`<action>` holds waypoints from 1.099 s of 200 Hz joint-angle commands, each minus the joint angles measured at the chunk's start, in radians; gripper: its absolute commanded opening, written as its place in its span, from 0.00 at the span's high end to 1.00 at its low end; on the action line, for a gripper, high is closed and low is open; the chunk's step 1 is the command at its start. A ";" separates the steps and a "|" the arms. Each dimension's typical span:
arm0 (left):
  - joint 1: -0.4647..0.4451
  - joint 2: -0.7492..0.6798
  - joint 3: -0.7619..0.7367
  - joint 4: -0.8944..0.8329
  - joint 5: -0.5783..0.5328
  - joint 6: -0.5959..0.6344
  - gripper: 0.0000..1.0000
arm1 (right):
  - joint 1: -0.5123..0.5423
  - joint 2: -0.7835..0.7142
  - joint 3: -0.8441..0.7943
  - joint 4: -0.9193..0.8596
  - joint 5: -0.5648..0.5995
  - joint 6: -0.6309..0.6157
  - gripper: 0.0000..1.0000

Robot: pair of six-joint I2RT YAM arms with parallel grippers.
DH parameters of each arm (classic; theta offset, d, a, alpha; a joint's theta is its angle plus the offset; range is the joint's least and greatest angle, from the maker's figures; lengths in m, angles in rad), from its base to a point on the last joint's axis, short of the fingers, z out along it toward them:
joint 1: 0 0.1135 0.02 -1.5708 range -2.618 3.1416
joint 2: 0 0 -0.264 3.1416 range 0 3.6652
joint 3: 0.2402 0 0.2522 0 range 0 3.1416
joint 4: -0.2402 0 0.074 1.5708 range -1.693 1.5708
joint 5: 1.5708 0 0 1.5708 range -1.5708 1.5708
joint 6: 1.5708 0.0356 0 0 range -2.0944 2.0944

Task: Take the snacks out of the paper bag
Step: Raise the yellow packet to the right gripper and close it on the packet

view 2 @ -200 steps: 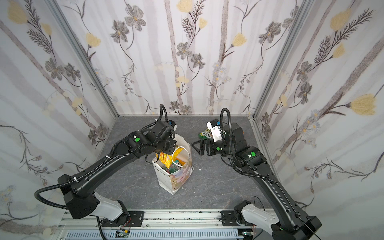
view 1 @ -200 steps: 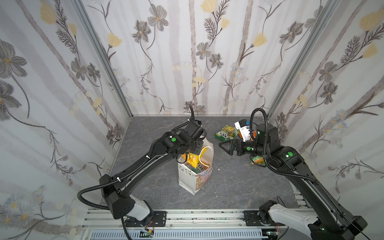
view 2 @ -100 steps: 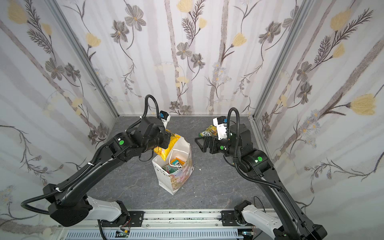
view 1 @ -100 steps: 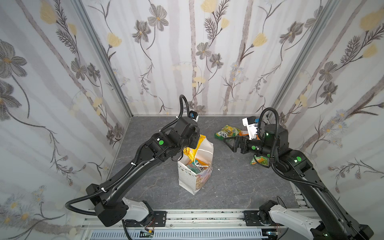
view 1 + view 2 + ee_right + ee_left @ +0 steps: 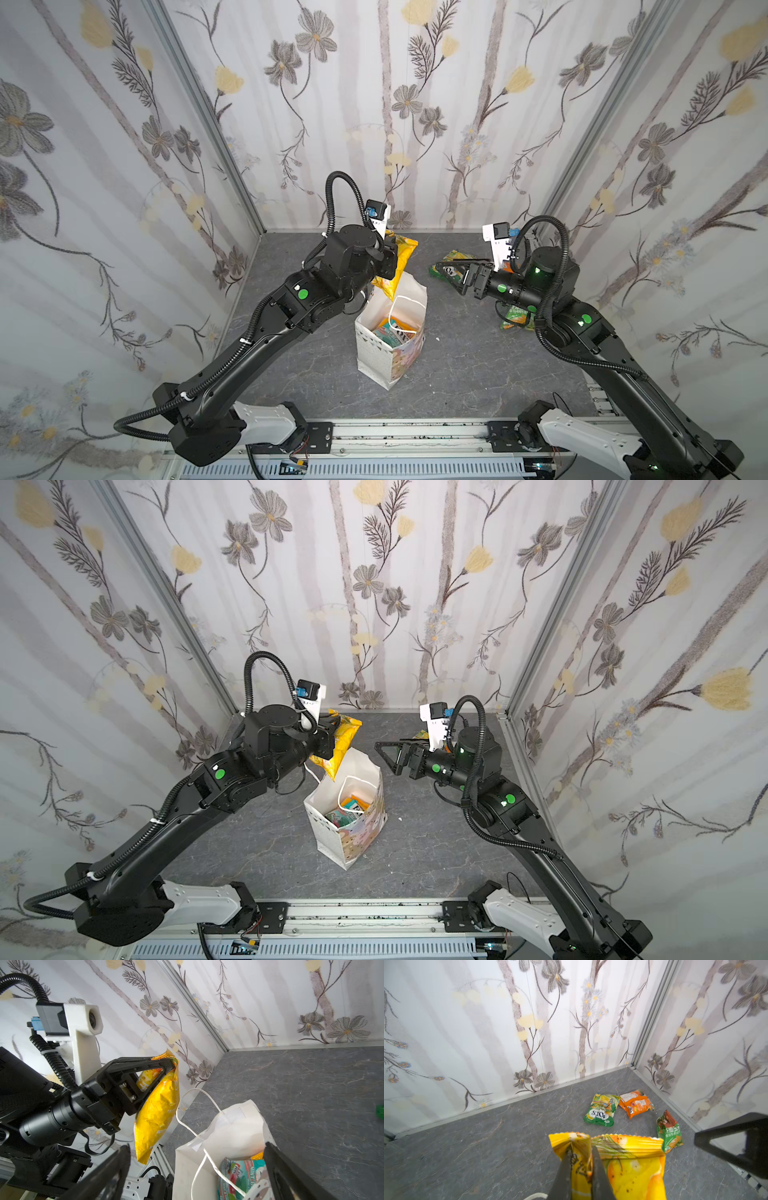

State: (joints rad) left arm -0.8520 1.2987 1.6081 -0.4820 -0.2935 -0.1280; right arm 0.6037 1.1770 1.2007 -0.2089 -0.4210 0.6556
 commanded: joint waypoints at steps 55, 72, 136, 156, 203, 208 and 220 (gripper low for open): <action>0.000 0.037 0.044 0.146 0.027 -0.081 1.00 | 0.149 0.181 0.042 0.361 -0.027 0.100 0.05; 0.001 0.040 0.048 0.139 0.033 -0.095 1.00 | 0.156 0.226 0.069 0.379 -0.046 0.108 0.12; 0.002 0.034 0.046 0.114 0.037 -0.111 1.00 | 0.156 0.265 0.083 0.418 -0.076 0.134 0.53; 0.001 0.032 0.045 0.112 0.039 -0.111 0.96 | 0.156 0.262 0.083 0.412 -0.070 0.134 0.64; 0.002 0.014 0.040 0.107 0.039 -0.104 0.77 | 0.153 0.255 0.094 0.377 -0.058 0.122 0.81; 0.001 0.010 0.039 0.105 0.037 -0.103 0.75 | 0.151 0.254 0.099 0.370 -0.058 0.118 0.83; 0.003 0.000 0.036 0.106 0.036 -0.100 0.71 | 0.147 0.251 0.109 0.356 -0.055 0.107 0.86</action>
State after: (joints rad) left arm -0.8482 1.3151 1.6474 -0.3809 -0.2867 -0.2169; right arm 0.7551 1.4319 1.2877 0.1360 -0.4854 0.7841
